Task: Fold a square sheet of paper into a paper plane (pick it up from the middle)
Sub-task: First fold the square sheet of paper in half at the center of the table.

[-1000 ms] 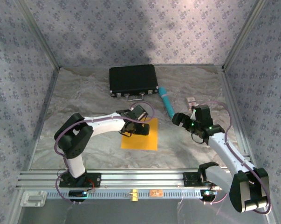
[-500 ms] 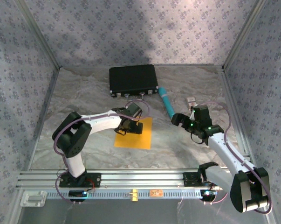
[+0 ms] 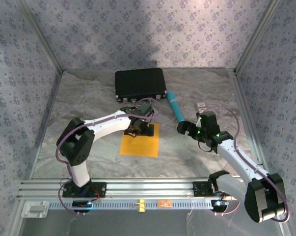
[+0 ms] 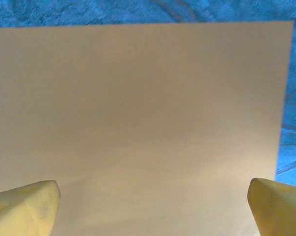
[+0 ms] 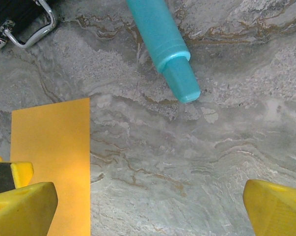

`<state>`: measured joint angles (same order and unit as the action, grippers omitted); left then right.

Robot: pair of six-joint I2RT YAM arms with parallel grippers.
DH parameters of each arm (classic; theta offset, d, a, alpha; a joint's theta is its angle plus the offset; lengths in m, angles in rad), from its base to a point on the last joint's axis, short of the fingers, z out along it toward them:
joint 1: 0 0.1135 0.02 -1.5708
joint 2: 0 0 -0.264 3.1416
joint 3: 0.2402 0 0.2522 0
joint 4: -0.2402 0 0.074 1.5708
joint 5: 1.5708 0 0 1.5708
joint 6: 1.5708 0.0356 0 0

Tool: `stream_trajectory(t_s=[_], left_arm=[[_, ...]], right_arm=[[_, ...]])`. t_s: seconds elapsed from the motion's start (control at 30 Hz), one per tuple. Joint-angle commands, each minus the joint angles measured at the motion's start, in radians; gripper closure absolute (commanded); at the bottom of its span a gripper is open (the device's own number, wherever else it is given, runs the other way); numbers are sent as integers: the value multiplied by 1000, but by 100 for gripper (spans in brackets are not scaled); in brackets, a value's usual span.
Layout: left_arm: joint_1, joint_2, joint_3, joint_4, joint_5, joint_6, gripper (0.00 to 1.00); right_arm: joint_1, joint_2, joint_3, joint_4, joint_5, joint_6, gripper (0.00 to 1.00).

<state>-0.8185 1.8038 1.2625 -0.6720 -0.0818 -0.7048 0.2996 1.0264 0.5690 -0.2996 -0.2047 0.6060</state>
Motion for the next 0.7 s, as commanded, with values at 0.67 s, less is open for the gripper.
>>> stream_trajectory(t_s=[0.67], left_arm=[[-5,122,60,-127,-12,-86,3]], right_arm=[[15,6,44,-35,23,-15,1]])
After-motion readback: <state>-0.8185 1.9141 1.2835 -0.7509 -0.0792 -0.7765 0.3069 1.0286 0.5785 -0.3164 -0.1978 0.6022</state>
